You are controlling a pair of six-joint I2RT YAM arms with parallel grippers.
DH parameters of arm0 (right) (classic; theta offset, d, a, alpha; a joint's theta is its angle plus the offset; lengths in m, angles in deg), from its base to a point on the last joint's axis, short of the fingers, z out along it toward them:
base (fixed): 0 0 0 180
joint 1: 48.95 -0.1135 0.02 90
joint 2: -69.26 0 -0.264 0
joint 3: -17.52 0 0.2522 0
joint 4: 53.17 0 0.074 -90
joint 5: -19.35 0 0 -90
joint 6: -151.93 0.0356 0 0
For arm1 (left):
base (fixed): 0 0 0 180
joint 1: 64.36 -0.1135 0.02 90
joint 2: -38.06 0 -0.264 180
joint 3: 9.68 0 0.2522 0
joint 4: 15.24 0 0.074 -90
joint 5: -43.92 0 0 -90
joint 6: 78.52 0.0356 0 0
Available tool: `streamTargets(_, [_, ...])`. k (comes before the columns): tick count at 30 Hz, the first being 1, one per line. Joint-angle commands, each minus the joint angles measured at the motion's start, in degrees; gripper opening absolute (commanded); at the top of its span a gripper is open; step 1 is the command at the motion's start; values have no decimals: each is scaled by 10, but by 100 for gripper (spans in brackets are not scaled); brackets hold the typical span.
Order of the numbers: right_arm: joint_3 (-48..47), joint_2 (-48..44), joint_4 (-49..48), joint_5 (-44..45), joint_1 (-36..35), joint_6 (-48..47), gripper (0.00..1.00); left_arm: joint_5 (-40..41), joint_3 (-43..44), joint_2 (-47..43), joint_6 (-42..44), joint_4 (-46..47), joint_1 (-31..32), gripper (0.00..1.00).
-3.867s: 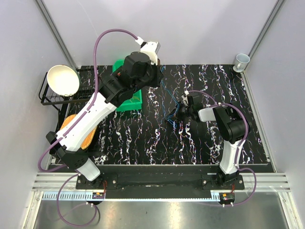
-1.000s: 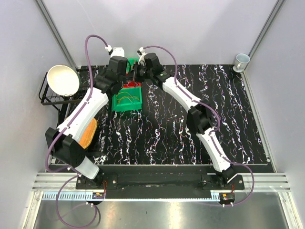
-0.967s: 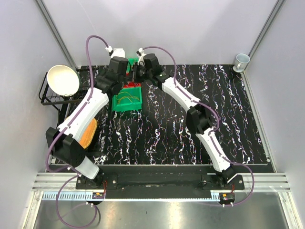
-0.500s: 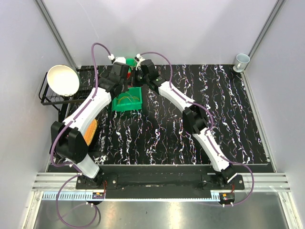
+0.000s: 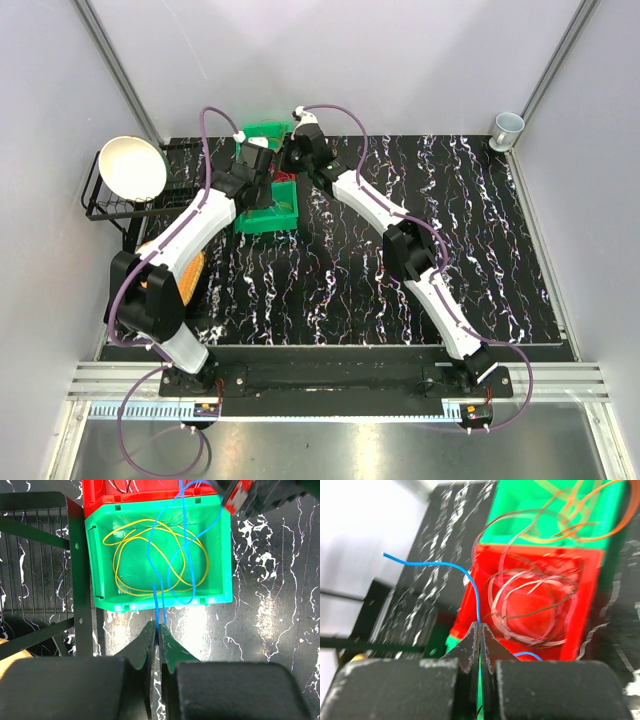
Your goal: Untangle the cables
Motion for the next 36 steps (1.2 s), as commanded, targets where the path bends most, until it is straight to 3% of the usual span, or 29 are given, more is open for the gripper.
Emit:
streamTargets(1, [-10,-11,-31,115,-19,-23,0,0,22,3,2,11,-10,8])
streamTargets(7, [22,-18,-32,158,-38,-50,0,-11,18,13,-7,10,-22,20])
streamTargets(26, [187,-105,-106,132,-49,-69,0,-18,3,-29,-21,17,-23,37])
streamTargets(36, [335,-225,-199,93,-50,-90,37,-10,-6,-48,-29,19,-23,45])
